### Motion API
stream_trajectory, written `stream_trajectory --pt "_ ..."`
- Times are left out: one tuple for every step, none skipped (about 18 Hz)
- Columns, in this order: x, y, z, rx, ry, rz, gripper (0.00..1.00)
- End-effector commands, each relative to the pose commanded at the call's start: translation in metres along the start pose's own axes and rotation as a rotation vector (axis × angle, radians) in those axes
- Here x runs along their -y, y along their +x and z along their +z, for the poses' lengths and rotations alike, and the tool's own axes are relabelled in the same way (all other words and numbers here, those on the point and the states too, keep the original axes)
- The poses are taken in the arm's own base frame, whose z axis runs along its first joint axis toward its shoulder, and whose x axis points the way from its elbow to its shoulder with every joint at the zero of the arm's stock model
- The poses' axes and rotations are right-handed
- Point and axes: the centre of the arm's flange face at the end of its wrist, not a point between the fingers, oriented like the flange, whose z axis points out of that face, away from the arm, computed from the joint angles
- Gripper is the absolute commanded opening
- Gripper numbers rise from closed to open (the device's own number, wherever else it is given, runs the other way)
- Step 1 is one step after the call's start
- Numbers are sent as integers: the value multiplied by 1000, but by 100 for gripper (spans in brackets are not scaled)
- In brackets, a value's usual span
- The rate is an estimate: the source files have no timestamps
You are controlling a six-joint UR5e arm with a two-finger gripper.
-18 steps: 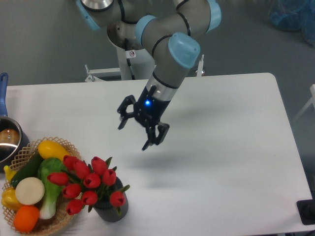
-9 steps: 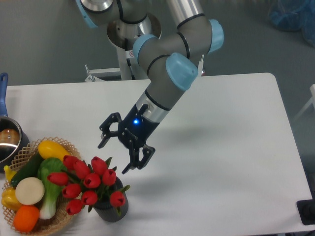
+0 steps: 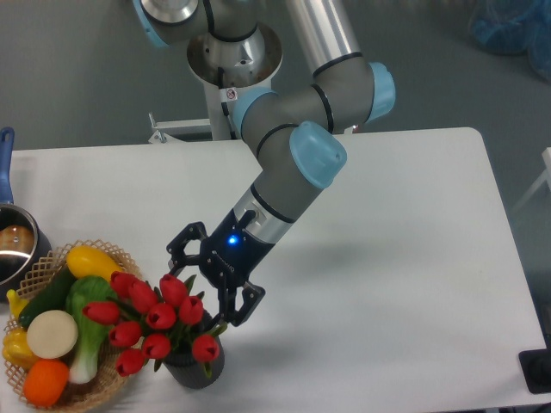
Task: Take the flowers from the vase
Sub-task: 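Lower the gripper around the tulip stems and close on them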
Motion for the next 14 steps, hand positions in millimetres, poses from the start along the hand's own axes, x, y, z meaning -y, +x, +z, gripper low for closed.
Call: stream_trajectory --pt "2 0 3 -6 8 5 100" --pt "2 -1 5 -9 9 5 100" --pt "1 -3 8 -14 9 2 100" --pt "1 -1 12 -21 9 4 100" --pt "2 -1 14 -30 21 4 100" --pt "6 -1 14 -40 42 6 99" --pt "4 -2 17 -53 56 0 95" --pt "3 -3 18 -61 69 -2 90" --pt "4 -3 18 -68 79 -4 86" --pt "5 -2 18 -74 90 -4 81" --pt "5 -3 16 -75 99 -4 76" --pt "4 -4 14 -76 106 -8 70" --pt "4 -5 12 -75 112 -7 64" --pt "4 -6 11 -76 118 -9 59"
